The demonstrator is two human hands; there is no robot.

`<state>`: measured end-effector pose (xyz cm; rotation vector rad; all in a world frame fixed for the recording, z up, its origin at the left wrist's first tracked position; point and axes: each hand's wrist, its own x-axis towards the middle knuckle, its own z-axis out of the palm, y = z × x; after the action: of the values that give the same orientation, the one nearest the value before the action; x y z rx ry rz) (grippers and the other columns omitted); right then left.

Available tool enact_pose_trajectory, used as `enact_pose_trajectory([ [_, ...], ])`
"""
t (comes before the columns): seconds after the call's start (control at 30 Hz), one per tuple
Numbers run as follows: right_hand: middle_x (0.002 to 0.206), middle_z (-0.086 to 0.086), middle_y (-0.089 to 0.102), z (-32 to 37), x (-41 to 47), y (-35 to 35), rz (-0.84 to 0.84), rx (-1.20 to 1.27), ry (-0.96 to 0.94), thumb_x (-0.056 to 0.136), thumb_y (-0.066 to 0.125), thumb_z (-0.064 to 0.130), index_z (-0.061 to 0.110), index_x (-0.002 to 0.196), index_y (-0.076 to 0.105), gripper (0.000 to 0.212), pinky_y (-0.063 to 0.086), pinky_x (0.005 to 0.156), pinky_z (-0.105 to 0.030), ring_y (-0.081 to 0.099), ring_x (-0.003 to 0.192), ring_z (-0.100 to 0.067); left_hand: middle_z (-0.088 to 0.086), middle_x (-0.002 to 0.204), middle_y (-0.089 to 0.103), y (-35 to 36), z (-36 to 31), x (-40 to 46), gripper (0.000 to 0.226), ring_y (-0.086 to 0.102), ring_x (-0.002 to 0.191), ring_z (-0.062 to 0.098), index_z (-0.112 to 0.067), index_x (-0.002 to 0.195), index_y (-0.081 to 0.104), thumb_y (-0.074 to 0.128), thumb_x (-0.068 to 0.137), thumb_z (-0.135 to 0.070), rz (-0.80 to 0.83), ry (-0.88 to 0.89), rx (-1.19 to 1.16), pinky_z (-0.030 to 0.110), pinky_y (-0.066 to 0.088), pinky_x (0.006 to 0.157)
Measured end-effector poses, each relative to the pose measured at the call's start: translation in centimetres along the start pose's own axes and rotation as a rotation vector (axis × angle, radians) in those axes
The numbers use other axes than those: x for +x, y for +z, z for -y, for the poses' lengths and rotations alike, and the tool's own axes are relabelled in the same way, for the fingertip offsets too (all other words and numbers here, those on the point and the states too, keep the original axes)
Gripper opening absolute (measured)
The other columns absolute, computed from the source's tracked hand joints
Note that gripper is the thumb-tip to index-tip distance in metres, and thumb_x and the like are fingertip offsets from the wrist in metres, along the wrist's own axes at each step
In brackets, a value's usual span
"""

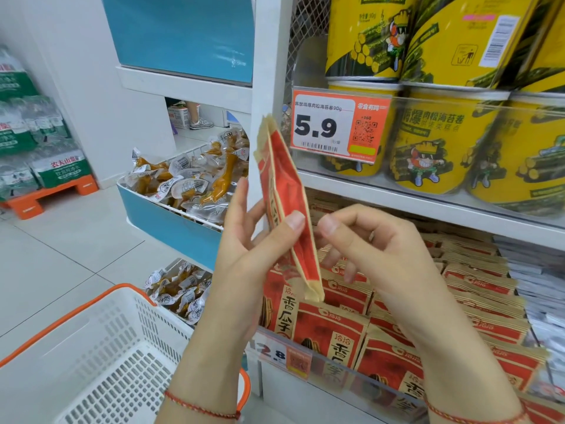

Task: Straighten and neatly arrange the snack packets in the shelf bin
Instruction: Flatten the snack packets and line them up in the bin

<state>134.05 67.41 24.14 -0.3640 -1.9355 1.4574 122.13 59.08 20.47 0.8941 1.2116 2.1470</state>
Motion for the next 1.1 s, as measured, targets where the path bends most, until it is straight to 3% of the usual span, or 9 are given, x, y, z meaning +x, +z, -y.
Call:
enact_pose_trajectory([
  [0.13,0.065,0.006,0.067,-0.1,-0.1,-0.1,0.152,-0.037,0.041,0.066,0.074,0.041,0.019,0.072,0.070,0.023,0.044,0.054,-0.014,0.061,0.061,-0.005,0.012,0.141,0.052,-0.2,-0.2,0.2,0.101,0.070,0.099,0.011,-0.035,0.148,0.031,0.081,0.061,-0.023,-0.108,0.049,-0.051,0.022,0.055,0.066],
  [0.3,0.064,0.004,0.069,-0.3,-0.1,0.0,0.169,-0.060,0.055,0.065,0.069,0.042,0.023,0.067,0.073,0.019,0.046,0.054,-0.017,0.060,0.060,-0.009,0.014,0.142,0.050,-0.5,-0.3,0.3,0.095,0.065,0.113,0.015,-0.041,0.140,0.035,0.082,0.058,-0.030,-0.142,0.056,-0.056,0.024,0.055,0.069],
  [0.6,0.066,0.001,0.071,-0.3,-0.1,0.1,0.164,-0.057,0.003,0.072,0.066,0.035,0.025,0.068,0.075,0.014,0.044,0.055,-0.011,0.065,0.059,-0.007,0.018,0.141,0.051,-0.5,-0.3,0.5,0.083,0.068,0.099,0.011,-0.038,0.141,0.035,0.071,0.068,-0.024,-0.150,0.060,-0.081,0.022,0.055,0.068],
  [0.77,0.066,0.002,0.071,-0.4,-0.1,0.1,0.144,-0.091,0.013,0.073,0.065,0.036,0.023,0.070,0.074,0.017,0.044,0.055,-0.013,0.066,0.059,-0.009,0.005,0.138,0.053,-0.4,-0.1,0.4,0.091,0.068,0.101,0.009,-0.035,0.147,0.031,0.072,0.067,-0.024,-0.174,0.071,-0.060,0.021,0.055,0.068],
  [0.9,0.068,0.003,0.071,-0.7,-0.1,0.2,0.087,-0.188,0.017,0.068,0.063,0.052,0.028,0.074,0.075,0.027,0.053,0.061,-0.029,0.068,0.065,-0.020,-0.003,0.136,0.056,-0.1,-0.2,0.5,0.100,0.067,0.105,0.004,-0.034,0.151,0.025,0.080,0.068,-0.026,-0.257,0.076,-0.025,0.019,0.055,0.069],
  [1.0,0.071,0.008,0.072,-0.7,-0.2,0.5,0.096,-0.233,0.056,0.061,0.067,0.059,0.030,0.078,0.075,0.034,0.058,0.073,-0.036,0.069,0.068,-0.015,-0.019,0.127,0.054,0.2,-0.1,0.6,0.106,0.064,0.101,-0.009,-0.033,0.153,0.021,0.079,0.064,-0.036,-0.333,0.097,0.046,0.013,0.054,0.069],
  [1.1,0.071,0.012,0.072,-1.1,0.0,0.8,0.063,-0.318,0.036,0.076,0.071,0.041,0.034,0.080,0.074,0.008,0.057,0.071,-0.032,0.068,0.065,-0.008,-0.024,0.131,0.048,0.3,0.0,0.4,0.109,0.057,0.113,-0.009,-0.034,0.154,0.016,0.071,0.060,-0.046,-0.385,0.115,0.153,0.015,0.051,0.084],
])
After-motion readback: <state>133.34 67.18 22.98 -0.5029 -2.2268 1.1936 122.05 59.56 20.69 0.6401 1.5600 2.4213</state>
